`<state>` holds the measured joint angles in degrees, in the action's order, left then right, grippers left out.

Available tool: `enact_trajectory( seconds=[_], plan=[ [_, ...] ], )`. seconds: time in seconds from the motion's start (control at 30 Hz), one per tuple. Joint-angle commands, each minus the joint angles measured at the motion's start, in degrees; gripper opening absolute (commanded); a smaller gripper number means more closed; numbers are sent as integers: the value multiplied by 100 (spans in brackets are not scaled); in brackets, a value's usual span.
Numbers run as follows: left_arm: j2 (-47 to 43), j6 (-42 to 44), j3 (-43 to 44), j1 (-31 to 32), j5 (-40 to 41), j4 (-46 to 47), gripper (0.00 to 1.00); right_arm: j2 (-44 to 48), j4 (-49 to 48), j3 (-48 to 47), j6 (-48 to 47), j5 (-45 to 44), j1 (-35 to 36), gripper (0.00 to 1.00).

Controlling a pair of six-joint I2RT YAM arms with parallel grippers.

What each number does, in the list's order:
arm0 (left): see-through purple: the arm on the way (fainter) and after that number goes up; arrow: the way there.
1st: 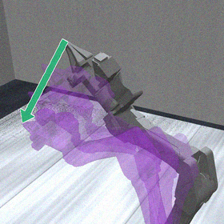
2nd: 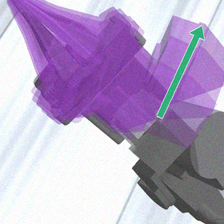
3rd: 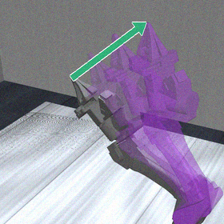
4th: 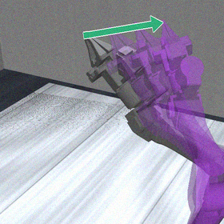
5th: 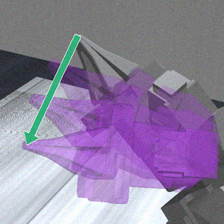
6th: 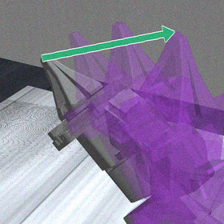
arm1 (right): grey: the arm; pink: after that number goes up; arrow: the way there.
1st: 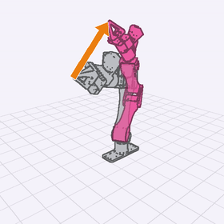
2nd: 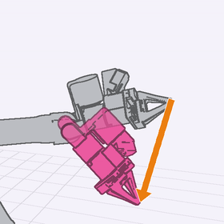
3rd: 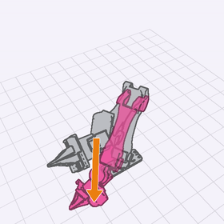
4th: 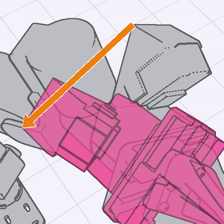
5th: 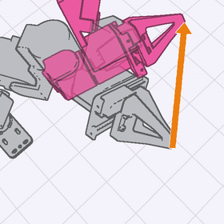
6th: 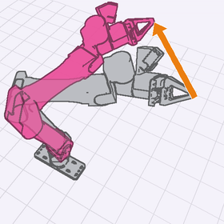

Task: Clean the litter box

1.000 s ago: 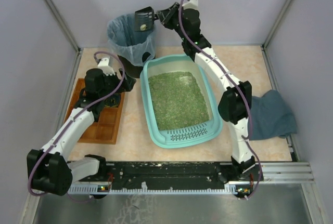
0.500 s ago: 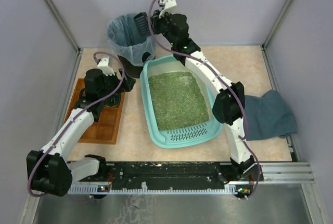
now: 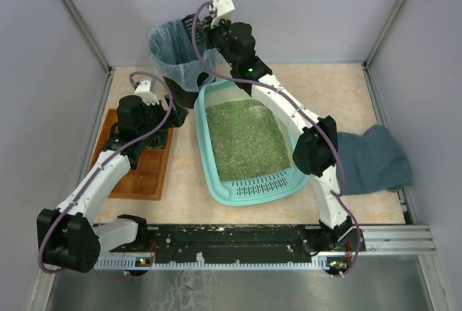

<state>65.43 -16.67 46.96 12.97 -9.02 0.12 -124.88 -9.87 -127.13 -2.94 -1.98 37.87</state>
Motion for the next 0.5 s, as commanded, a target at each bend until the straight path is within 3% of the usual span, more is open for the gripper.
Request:
enact_trajectory(
  seconds=[0.0,0.13,0.47],
  plan=[
    [-75,33,44,-12,29,139,89,790,-344,-102,632,-221,91,0],
    [-61,26,56,-14,-5,137,89,1331,-469,399,1205,-209,97,0],
    [-56,-9,106,-14,-56,76,89,3648,-897,3063,1824,-649,83,0]
  ],
)
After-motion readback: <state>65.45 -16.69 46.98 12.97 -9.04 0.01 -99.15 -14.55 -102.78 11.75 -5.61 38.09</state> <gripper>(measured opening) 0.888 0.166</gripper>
